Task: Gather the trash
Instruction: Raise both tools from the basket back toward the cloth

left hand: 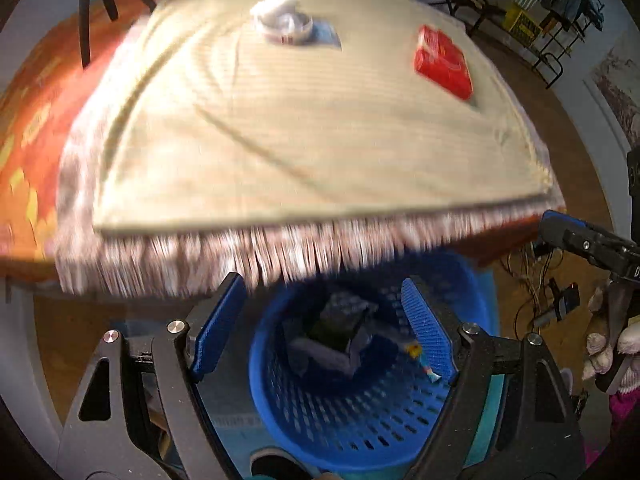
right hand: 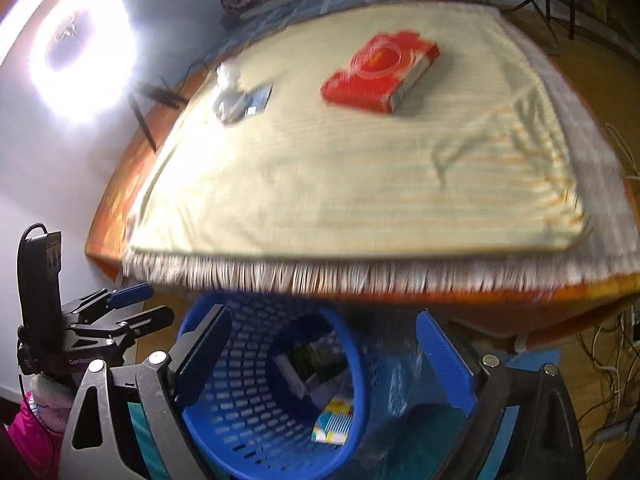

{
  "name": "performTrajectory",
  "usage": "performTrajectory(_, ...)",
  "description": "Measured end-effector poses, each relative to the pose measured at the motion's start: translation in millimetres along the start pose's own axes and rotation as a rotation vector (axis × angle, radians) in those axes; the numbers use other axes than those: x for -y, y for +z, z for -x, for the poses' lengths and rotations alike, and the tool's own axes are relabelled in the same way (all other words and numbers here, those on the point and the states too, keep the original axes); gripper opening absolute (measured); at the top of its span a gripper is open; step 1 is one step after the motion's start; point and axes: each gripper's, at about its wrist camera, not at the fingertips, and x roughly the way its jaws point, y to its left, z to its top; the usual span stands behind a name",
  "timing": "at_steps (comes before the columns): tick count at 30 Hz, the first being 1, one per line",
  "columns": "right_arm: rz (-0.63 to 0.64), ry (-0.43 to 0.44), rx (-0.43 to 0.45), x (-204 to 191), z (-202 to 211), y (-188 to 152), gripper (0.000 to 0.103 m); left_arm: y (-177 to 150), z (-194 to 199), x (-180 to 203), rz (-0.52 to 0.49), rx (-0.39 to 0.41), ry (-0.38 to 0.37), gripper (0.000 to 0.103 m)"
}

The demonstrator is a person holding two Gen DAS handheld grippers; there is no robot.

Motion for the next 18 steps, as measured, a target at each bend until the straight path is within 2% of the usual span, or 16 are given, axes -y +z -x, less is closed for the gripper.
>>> performTrajectory(8,0.069,-0.07,0.104,-7.2,11.3,36.3,0.101,53.9,9.3,-9.1,0.002,0.084,0.015,0.083)
performTrajectory(18,0.078,-0.148,0.167,-5.2,8.1,88.3,0.103,125.6,-2.0,-14.4,-0.01,0.147,0.054,0.083)
